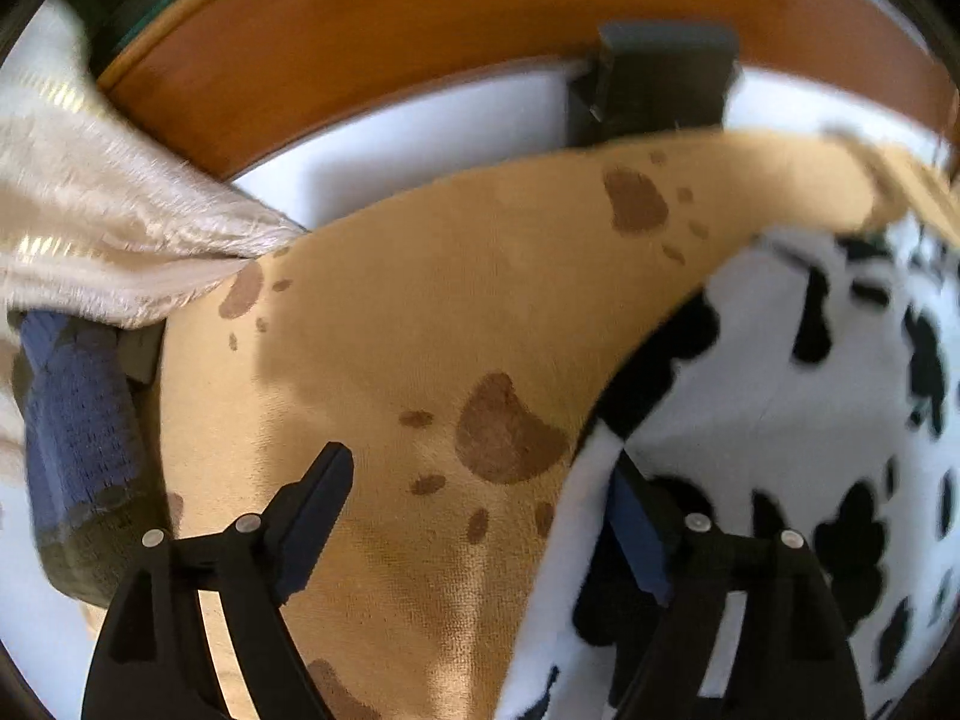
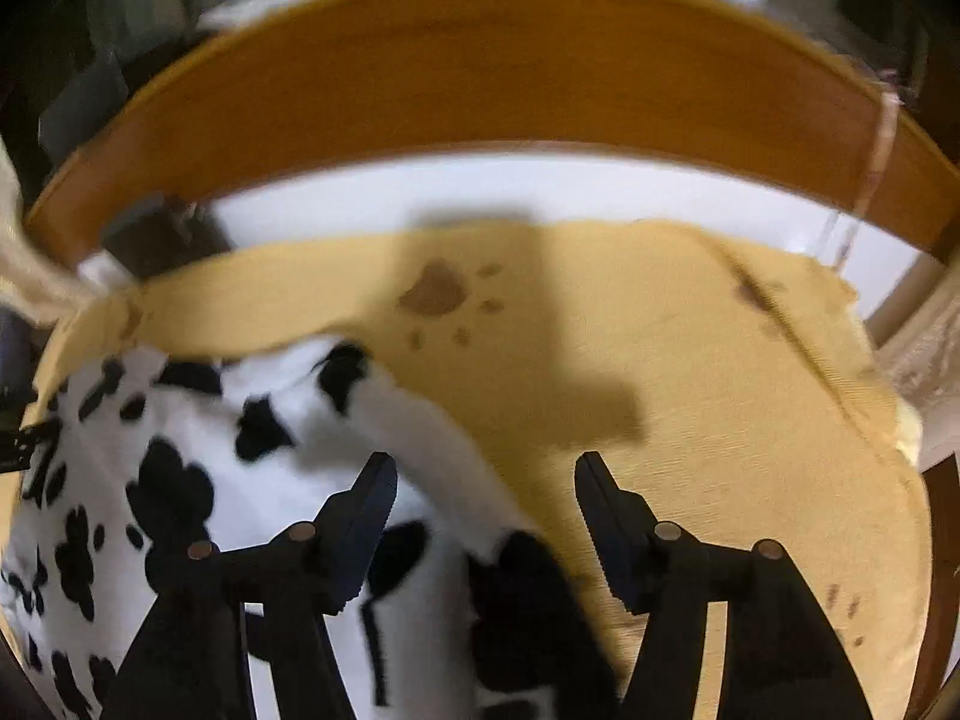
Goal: Fold clothes
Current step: 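Lower the held blanket edge onto the bed with both grippers, then open both grippers and smooth the spotted blanket flat on the bed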
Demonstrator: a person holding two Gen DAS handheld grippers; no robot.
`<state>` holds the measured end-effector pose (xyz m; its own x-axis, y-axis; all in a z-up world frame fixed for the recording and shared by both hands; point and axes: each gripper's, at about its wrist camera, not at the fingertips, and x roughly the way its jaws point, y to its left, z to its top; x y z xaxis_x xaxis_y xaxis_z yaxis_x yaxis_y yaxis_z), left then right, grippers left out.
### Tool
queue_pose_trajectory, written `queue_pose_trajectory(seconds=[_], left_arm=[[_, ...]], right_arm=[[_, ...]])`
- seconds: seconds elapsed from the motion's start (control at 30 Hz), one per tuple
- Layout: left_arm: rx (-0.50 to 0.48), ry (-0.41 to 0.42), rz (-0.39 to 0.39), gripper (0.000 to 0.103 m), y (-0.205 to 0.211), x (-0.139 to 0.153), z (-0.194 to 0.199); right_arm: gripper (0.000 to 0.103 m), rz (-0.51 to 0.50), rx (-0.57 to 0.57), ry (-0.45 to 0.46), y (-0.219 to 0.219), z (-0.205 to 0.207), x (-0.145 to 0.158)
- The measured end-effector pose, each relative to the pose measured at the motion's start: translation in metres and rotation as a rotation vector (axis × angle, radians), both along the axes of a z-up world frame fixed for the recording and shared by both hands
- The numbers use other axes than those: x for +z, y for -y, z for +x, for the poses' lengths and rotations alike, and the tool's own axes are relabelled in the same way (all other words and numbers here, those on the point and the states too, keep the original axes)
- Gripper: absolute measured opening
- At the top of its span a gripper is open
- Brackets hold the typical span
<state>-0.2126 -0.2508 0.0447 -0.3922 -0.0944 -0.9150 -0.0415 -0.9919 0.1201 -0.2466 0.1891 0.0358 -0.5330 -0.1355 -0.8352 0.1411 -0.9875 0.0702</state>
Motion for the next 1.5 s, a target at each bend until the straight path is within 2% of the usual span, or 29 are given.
queue_pose_trajectory(seconds=[0.1,0.17,0.23,0.3,0.37,0.43,0.5,0.6,0.7,0.77,0.9,1.0,1.13,1.27,1.3,1.37,1.43,1.5], left_arm=[[0.085,-0.029,0.143,0.087,0.020,0.015,0.002],[0.115,-0.056,0.198,0.087,0.026,0.024,0.005],[0.103,-0.085,0.171,0.087,0.019,0.032,0.008],[0.080,-0.087,0.107,0.088,0.010,0.033,0.007],[0.050,-0.056,0.024,0.088,0.000,0.028,0.003],[0.000,-0.005,-0.069,0.089,-0.001,0.010,-0.002],[-0.016,0.042,-0.116,0.092,0.003,-0.006,-0.005],[0.028,0.031,-0.038,0.099,0.020,-0.007,-0.006],[0.115,0.008,0.127,0.103,0.047,0.000,-0.007],[0.176,-0.008,0.191,0.103,0.058,0.003,-0.007],[0.245,-0.092,0.118,0.103,0.061,0.022,-0.004],[0.297,-0.112,0.129,0.103,0.067,0.033,-0.001],[0.235,-0.151,0.287,0.103,0.042,0.048,0.012],[0.064,-0.141,0.364,0.103,-0.028,0.044,0.014],[0.030,-0.121,0.358,0.103,-0.047,0.037,0.012],[-0.001,-0.099,0.294,0.103,-0.074,0.020,0.005],[0.015,-0.090,0.183,0.103,-0.088,0.002,-0.005],[0.067,-0.089,0.130,0.103,-0.082,-0.016,-0.017]], right_arm=[[0.064,-0.097,-0.096,-0.081,-0.023,0.004,0.024],[0.064,-0.184,-0.093,-0.113,-0.026,0.008,0.040],[0.064,-0.243,-0.033,-0.121,-0.012,0.011,0.048],[0.064,-0.232,0.031,-0.101,0.010,0.014,0.049],[0.064,-0.199,0.072,-0.069,0.032,0.012,0.038],[0.064,-0.160,0.100,-0.032,0.055,0.010,0.022],[0.064,-0.120,0.098,0.016,0.070,0.004,0.000],[0.064,-0.071,0.075,0.035,0.077,-0.005,-0.023],[0.064,-0.020,0.073,-0.006,0.082,-0.010,-0.024],[0.068,0.011,0.076,-0.020,0.084,-0.015,-0.024],[0.075,0.092,0.075,-0.055,0.095,-0.021,-0.027],[0.080,0.103,0.070,-0.076,0.096,-0.024,-0.029],[0.081,0.107,0.071,-0.082,0.093,-0.019,-0.032],[0.081,0.105,0.068,-0.079,0.093,-0.019,-0.031],[0.081,0.104,0.066,-0.079,0.095,-0.018,-0.031],[0.081,0.106,0.067,-0.080,0.095,-0.020,-0.032],[0.081,0.113,0.067,-0.083,0.095,-0.022,-0.033],[0.081,0.117,0.068,-0.087,0.094,-0.025,-0.034]])
